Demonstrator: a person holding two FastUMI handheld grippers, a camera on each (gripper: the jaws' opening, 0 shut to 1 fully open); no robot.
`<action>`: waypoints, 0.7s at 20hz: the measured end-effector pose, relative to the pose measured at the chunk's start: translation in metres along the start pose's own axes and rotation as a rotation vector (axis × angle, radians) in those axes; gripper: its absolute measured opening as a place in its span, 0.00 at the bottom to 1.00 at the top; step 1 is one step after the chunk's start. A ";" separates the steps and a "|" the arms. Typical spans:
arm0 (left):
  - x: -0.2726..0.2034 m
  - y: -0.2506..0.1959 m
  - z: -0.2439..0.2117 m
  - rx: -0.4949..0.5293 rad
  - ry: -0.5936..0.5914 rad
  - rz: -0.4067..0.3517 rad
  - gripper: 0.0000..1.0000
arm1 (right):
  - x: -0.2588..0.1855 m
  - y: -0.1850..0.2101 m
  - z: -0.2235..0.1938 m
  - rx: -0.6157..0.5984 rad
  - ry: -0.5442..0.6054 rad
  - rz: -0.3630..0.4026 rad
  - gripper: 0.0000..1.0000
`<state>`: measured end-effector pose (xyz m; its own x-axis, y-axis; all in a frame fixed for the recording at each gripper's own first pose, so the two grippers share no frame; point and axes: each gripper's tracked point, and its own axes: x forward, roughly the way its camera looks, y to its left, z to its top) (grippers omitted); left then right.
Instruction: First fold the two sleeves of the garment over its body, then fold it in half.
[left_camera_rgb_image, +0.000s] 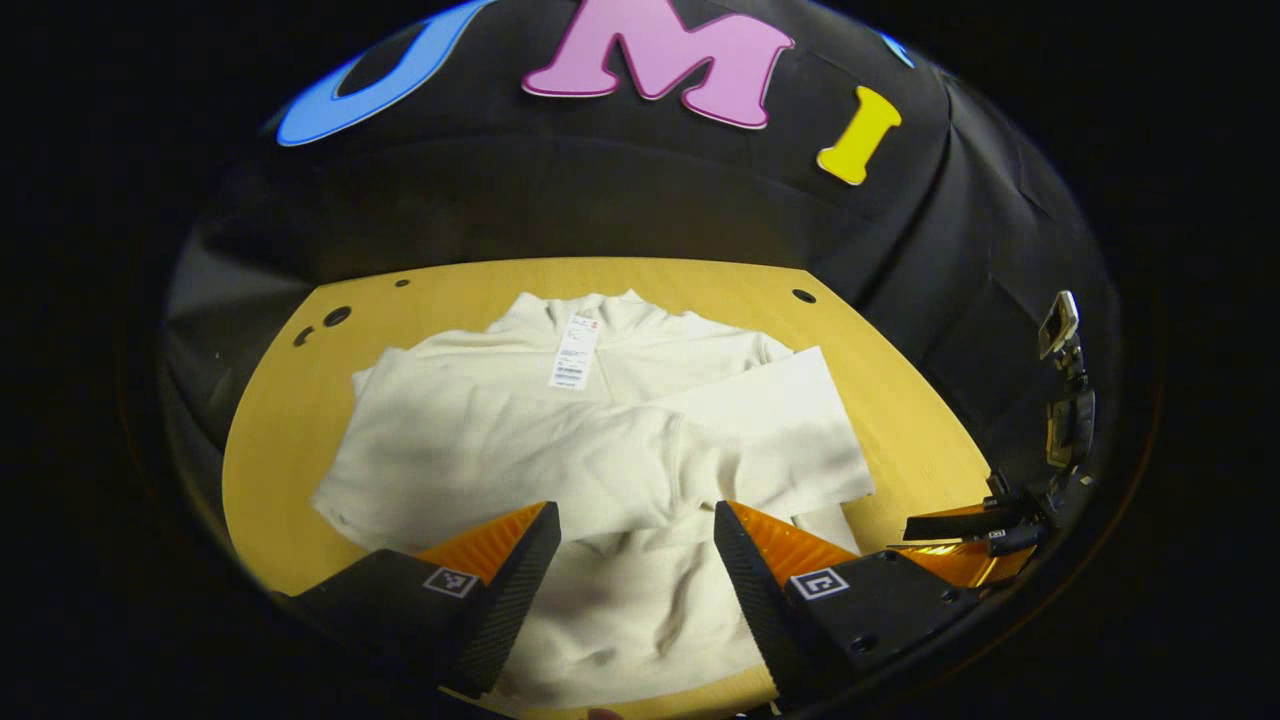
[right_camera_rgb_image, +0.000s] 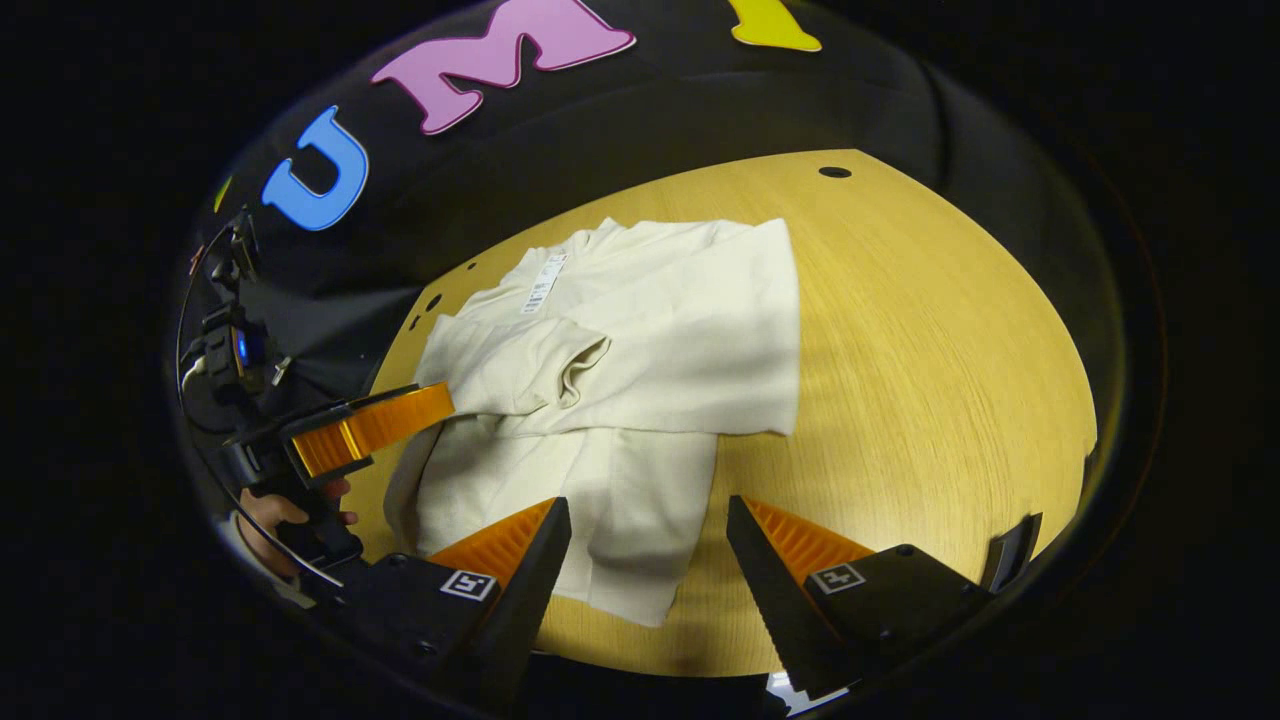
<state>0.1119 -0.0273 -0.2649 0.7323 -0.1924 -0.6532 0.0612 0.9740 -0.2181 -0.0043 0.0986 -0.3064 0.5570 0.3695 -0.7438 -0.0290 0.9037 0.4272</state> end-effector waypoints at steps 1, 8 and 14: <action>-0.008 0.009 -0.007 -0.019 0.011 0.008 0.96 | 0.000 0.002 -0.006 -0.008 0.015 0.002 0.97; -0.044 0.056 -0.066 -0.030 0.112 0.074 0.97 | 0.002 0.000 -0.041 -0.069 0.107 -0.036 0.97; -0.058 0.067 -0.109 -0.061 0.201 0.082 0.97 | 0.008 0.002 -0.057 -0.076 0.138 -0.072 0.97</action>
<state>-0.0005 0.0357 -0.3208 0.5825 -0.1388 -0.8009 -0.0387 0.9795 -0.1978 -0.0474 0.1159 -0.3410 0.4408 0.3251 -0.8367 -0.0591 0.9406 0.3343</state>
